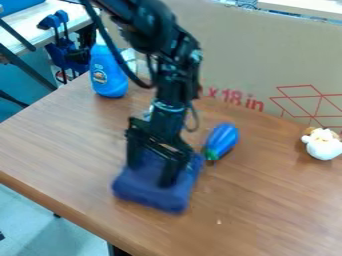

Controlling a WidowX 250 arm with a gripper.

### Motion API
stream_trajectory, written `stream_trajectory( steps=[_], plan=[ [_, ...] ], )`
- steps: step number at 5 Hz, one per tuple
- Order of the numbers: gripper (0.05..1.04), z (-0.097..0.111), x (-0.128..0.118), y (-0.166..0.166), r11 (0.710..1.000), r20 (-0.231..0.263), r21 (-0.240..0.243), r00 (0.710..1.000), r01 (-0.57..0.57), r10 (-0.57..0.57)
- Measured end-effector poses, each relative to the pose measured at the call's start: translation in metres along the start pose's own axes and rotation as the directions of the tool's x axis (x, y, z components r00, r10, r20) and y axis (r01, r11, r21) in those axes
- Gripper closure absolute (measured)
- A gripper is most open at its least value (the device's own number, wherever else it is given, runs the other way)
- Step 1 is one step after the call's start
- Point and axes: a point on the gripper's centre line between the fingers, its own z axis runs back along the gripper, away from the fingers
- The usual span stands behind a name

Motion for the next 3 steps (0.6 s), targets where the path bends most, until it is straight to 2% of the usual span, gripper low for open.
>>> stream_trajectory(
  steps=[1,2,3],
  plan=[
    [0.082,-0.006,-0.014,0.004,1.0,-0.068,-0.002,0.998,0.012,-0.012],
    [0.082,-0.005,-0.029,0.008,1.0,-0.094,-0.006,0.996,0.011,-0.011],
    [0.082,0.021,-0.034,0.02,1.0,-0.01,0.013,1.0,-0.014,0.014]
  ],
)
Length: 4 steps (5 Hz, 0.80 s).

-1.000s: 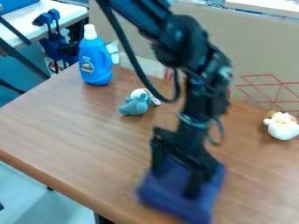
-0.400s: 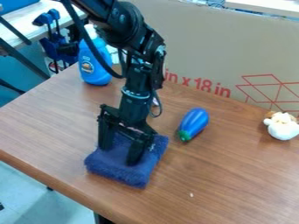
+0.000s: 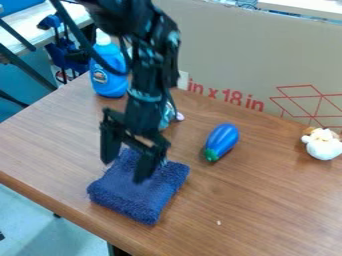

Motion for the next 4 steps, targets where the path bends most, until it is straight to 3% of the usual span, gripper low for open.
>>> stream_trajectory(
  steps=[1,2,3,4],
  plan=[
    [0.082,0.037,-0.005,0.005,0.999,0.115,0.026,0.993,-0.023,0.02],
    [0.082,0.075,-0.008,-0.002,0.997,0.189,-0.028,0.98,0.072,-0.065],
    [0.082,0.076,-0.012,-0.03,0.965,0.118,-0.043,0.961,0.257,-0.25],
    [0.082,0.075,-0.013,-0.035,0.959,0.113,-0.042,0.955,0.281,-0.275]
  ],
)
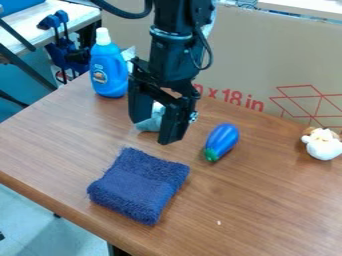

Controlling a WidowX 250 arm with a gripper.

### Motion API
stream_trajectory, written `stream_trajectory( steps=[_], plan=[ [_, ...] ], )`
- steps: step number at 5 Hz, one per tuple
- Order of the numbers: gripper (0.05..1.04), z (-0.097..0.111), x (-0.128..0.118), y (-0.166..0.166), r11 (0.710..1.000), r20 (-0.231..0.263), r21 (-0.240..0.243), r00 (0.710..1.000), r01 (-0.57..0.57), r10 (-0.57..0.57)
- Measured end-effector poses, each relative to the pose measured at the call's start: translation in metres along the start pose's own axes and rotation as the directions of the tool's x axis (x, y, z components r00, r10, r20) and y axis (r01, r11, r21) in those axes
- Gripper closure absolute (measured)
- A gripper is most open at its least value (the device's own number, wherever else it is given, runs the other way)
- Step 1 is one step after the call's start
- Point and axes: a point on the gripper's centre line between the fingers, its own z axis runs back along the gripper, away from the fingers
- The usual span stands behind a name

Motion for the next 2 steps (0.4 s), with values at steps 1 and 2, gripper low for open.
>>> stream_trajectory(
  steps=[1,2],
  plan=[
    [0.082,-0.0001,-0.0004,0.0016,1.0,0.0,-0.001,1.0,-0.006,0.006],
    [0.082,0.0003,-0.0004,0.0014,1.0,0.001,0.001,1.0,-0.004,0.004]
  ],
)
